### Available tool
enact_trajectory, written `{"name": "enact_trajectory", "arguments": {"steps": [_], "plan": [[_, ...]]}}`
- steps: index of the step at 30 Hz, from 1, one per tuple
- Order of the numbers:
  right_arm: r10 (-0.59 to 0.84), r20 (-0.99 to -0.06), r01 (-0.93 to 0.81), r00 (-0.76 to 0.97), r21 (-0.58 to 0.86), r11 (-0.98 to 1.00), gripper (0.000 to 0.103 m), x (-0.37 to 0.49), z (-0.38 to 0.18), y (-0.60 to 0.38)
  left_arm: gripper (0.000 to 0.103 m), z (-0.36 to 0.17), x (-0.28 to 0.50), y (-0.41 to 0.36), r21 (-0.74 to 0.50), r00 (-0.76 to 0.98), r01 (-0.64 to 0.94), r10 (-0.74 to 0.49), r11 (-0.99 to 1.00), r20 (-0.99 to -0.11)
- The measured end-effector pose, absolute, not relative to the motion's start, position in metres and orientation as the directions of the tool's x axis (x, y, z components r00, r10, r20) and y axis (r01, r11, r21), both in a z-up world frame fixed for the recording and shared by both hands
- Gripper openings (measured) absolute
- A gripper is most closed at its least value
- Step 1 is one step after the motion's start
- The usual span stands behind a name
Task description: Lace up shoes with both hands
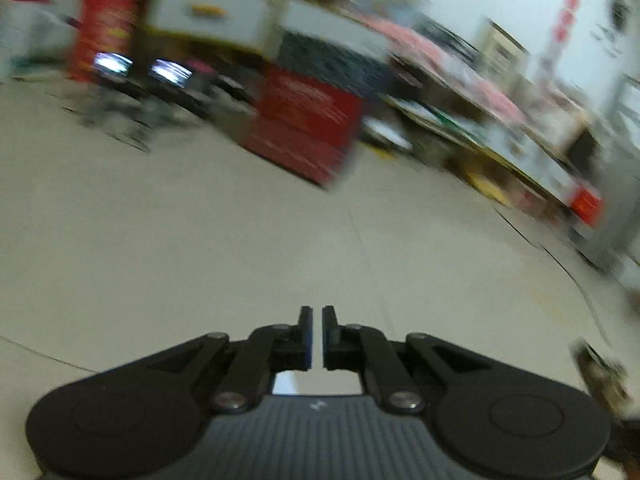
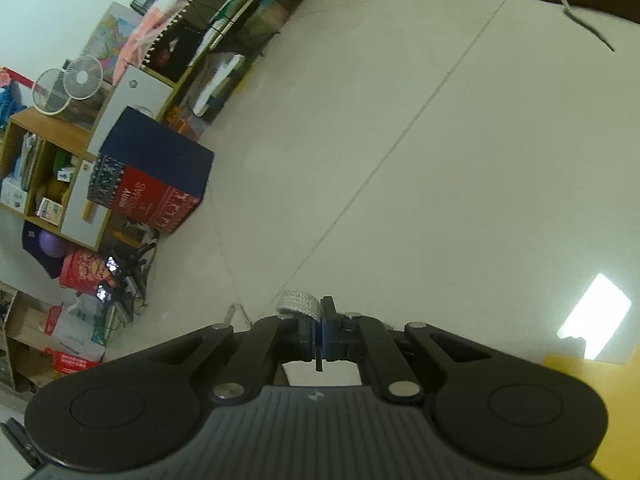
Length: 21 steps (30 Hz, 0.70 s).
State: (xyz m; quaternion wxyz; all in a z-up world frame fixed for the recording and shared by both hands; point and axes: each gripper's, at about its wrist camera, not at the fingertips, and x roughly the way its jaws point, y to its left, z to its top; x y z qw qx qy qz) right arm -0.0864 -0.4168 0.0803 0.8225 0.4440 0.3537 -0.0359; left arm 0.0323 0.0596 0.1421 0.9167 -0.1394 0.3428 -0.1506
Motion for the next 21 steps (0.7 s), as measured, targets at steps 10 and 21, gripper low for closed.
{"name": "enact_trajectory", "arguments": {"steps": [10,21], "plan": [[0.378,-0.588,0.303,0.715,0.748,0.591,0.003,-0.068,0.076,-0.368,0.003,0.126,-0.019,-0.088,0.143,0.505,0.781,-0.48,0.608,-0.717],[0.413,-0.566,0.282,0.714,0.772,0.57,0.003,-0.061,0.074,-0.345,0.008,0.09,-0.021,-0.129,0.136,0.28,0.931,-0.426,0.338,-0.861]]}}
